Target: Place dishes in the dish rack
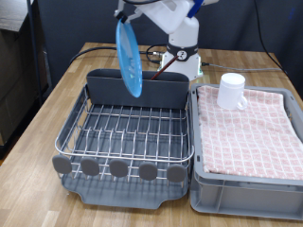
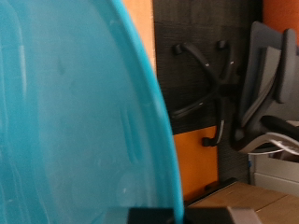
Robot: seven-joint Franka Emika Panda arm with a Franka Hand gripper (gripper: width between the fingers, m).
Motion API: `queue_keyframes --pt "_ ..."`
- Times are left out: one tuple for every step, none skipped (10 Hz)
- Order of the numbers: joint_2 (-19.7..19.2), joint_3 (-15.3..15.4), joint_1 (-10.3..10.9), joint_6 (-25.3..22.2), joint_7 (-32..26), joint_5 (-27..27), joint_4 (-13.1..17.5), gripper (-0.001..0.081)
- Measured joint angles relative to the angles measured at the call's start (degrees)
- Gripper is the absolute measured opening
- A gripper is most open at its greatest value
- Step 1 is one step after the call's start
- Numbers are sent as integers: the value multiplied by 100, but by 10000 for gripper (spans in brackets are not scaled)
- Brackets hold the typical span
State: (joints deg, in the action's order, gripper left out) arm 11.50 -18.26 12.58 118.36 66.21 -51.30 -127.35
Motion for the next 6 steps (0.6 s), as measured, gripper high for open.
queue_keyframes --pt "-9 -101 -44 99 -72 -165 -23 19" --pt "-16 -202 -81 189 -136 -307 -46 19" --pt "-22 -286 -117 265 -201 -431 -52 19" --pt "-30 -360 -142 335 -249 -571 -52 19" --pt "-40 -420 -161 370 -259 -739 -52 19" --pt "-54 -471 -169 394 -259 -819 -49 19"
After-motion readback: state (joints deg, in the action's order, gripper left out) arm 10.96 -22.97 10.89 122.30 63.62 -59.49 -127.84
